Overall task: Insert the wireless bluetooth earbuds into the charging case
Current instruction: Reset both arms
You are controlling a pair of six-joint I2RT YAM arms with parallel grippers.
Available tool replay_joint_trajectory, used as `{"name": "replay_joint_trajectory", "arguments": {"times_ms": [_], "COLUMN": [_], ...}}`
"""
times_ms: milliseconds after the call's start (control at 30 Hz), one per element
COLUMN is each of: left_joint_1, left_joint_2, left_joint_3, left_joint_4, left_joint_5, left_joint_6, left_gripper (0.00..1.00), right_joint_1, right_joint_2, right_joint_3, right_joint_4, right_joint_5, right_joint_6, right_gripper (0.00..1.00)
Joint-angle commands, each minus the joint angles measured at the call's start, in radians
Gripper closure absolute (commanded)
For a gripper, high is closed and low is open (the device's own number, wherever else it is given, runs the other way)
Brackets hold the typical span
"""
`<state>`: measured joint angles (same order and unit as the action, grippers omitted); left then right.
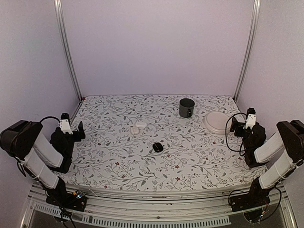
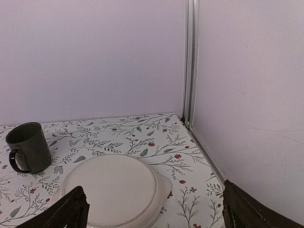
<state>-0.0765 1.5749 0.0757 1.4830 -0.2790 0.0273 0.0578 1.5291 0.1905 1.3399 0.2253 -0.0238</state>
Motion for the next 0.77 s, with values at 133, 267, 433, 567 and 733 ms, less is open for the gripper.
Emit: {"name": "replay_joint_trajectory", "arguments": {"times_ms": [133,267,433,567,733], "left_joint_1": [0.020,0.020,0.020,0.020,0.020], "left_joint_2": [-0.015,-0.015,-0.016,-0.016,-0.017], "left_joint_3": [0.148,0.154,0.153,0.153,0.153], "left_joint_4": [-0.121,-0.129,-0.130,-0.130,-0.131], "left_joint_5": [0.009,0.009,0.011,0.011,0.009], "left_joint_6": [0.000,0.000,-0.003,-0.003,-0.003], "left_gripper": [0.04,0.04,0.04,0.04,0.04], "right_joint_1": [-0.006,-0.006,-0.005,-0.006,-0.006], "right_joint_2": [0.008,0.008,0.009,0.009,0.008], "right_joint_3": [0.013,0.015,0.017,0.020,0.016], "right_joint_4": [0.025,0.025,0.021,0.016,0.020], "right_joint_5": [-0.006,-0.007,-0.007,-0.009,-0.008], "right_joint_6": [-0.004,-0.004,-0.004,-0.004,-0.003], "right_gripper": [0.01,0.01,0.01,0.01,0.01]}}
